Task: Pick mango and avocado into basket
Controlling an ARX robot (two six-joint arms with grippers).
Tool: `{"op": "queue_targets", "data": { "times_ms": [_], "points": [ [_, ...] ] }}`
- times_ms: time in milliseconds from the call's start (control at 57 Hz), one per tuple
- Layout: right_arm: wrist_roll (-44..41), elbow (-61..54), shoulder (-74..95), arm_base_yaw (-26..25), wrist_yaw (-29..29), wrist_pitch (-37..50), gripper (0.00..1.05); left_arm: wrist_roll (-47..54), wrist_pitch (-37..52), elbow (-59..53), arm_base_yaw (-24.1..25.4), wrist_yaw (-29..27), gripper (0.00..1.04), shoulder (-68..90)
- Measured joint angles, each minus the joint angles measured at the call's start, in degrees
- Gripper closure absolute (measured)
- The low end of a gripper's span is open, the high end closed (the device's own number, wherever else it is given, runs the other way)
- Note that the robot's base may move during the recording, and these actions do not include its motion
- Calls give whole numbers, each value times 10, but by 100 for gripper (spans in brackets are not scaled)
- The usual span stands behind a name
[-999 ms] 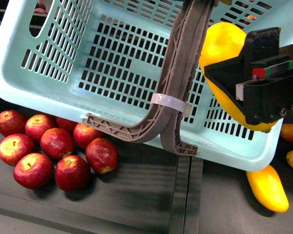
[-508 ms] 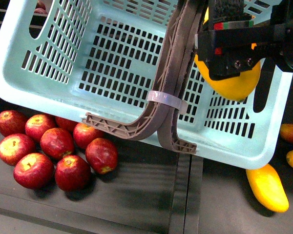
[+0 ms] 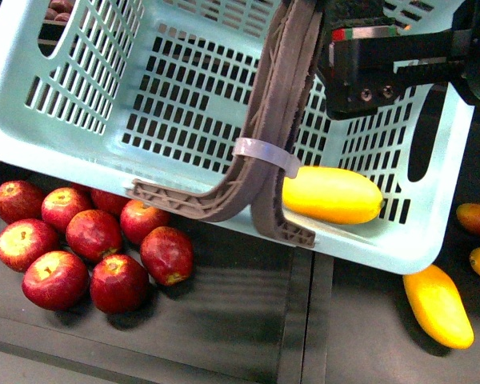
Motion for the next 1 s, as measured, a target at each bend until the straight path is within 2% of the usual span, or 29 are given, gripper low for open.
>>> {"op": "queue_targets", "data": {
  "times_ms": [105,298,491,649,824,999],
  "points": [
    [-5,-18,-30,-17,2,2,8,-2,0,0,0,2,95,0],
    [3,-78,-176,-96,20,-14,8,1,0,0,-2,2,95,0],
    [35,-137,-345,-167,10,-109,8,1,0,0,-3,4,95,0],
    [71,-175,-489,-190,37,-190,8,1,0,0,-3,4,95,0],
    [103,-225,-633,-238,20,-278,8,1,0,0,-3,3,95,0],
    [117,-242,-675,-262,11,-299,8,1,0,0,-3,2,95,0]
  ]
}}
